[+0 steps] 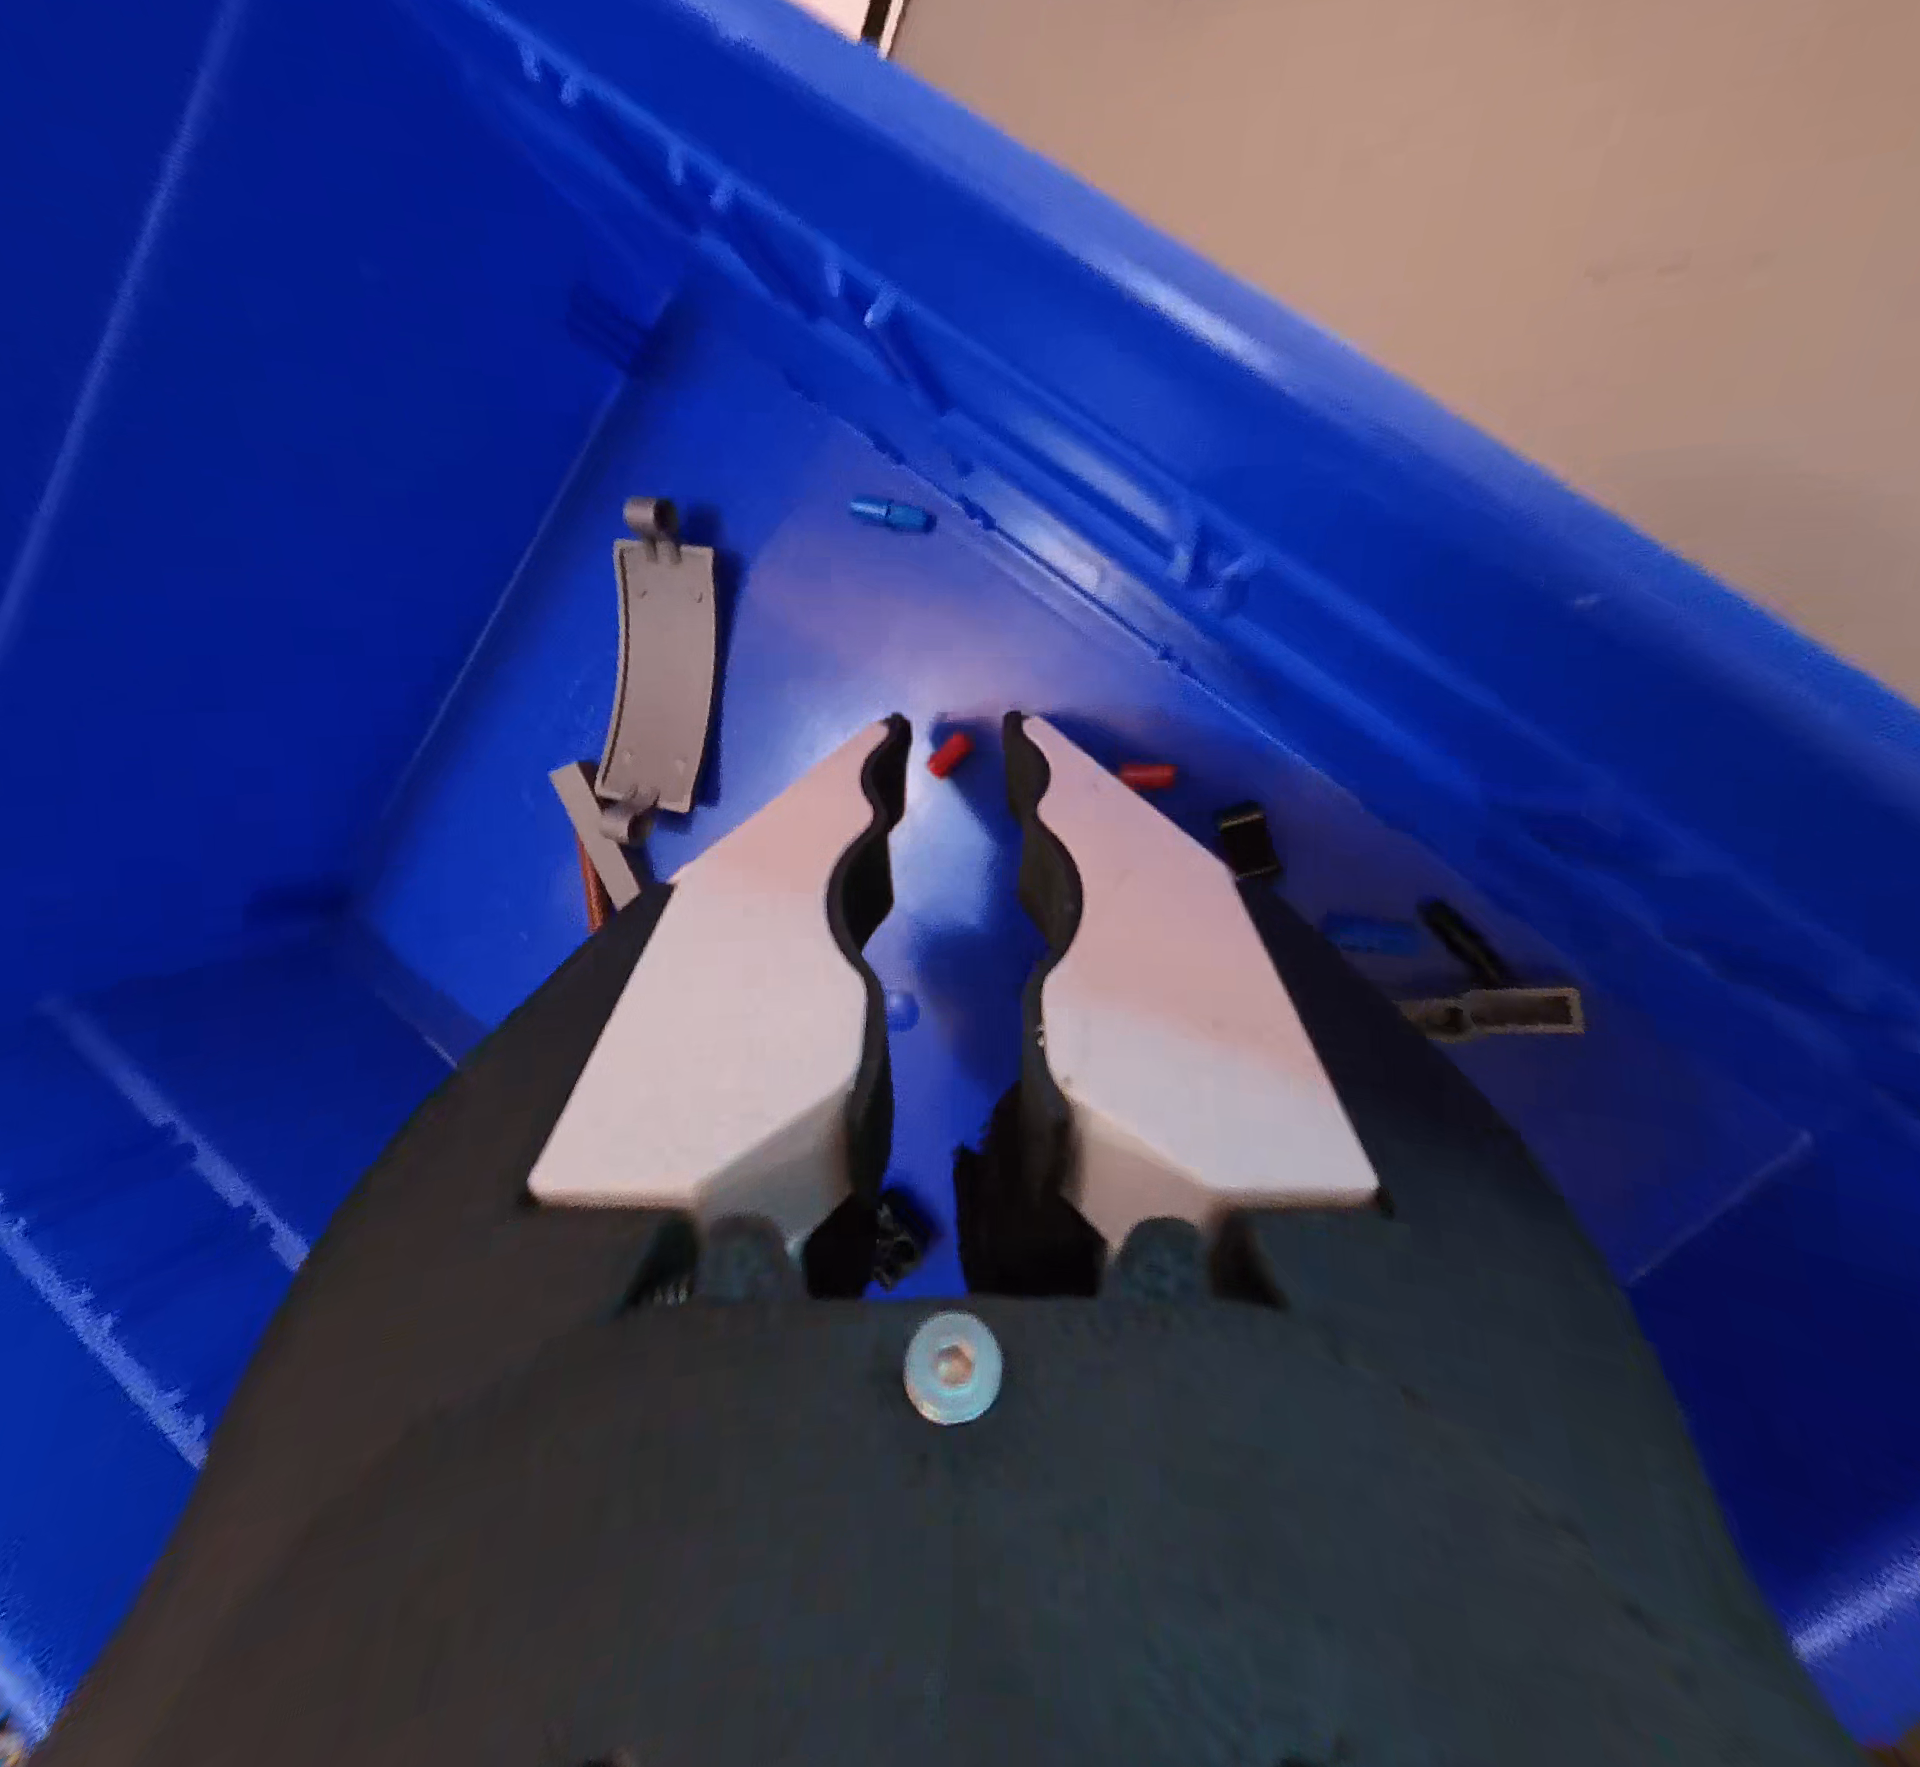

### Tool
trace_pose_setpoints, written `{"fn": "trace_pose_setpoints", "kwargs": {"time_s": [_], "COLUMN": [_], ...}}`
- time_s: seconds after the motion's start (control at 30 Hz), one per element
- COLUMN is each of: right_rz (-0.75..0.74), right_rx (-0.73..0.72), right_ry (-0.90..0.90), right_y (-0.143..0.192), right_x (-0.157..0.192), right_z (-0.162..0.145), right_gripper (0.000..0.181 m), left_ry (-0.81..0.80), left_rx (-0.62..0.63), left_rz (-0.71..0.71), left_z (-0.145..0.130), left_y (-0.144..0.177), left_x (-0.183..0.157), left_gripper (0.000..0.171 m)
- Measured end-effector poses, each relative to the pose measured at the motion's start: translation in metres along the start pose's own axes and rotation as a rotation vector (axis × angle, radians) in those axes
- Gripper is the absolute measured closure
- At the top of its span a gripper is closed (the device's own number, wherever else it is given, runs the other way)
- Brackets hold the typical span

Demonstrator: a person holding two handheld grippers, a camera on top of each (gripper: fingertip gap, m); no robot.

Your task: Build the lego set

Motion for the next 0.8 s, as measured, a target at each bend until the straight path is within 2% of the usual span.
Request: {"fn": "trace_pose_setpoints", "kwargs": {"time_s": [0.2,0.47,0.6,0.8], "right_rz": [0.001,0.001,-0.001,0.000], "right_rx": [-0.002,-0.006,-0.002,-0.024], "right_ry": [-0.004,-0.012,-0.001,0.024], "right_y": [0.001,0.003,0.005,0.010], "right_x": [-0.005,-0.010,-0.008,0.000], "right_z": [-0.001,-0.002,0.002,0.011], "right_gripper": [0.174,0.174,0.174,0.174], "left_ry": [0.025,0.077,0.110,0.107], "left_rx": [0.035,-0.011,-0.078,-0.207], "left_rz": [-0.054,-0.088,-0.057,0.056], "left_z": [-0.007,-0.009,-0.003,0.013], "left_y": [-0.005,-0.005,0.017,0.069], "left_x": [0.005,0.009,0.010,0.004], "left_gripper": [0.162,0.168,0.168,0.169]}}
Point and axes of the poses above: each gripper's, where its closed fingertips meet, y back along the fingers, z out of its top, x = y × z across the jaws, the point moved 7 cm from there along y, back along the fingers, and after that the axes turned 3 degrees about -y, right-handed, at the moved point
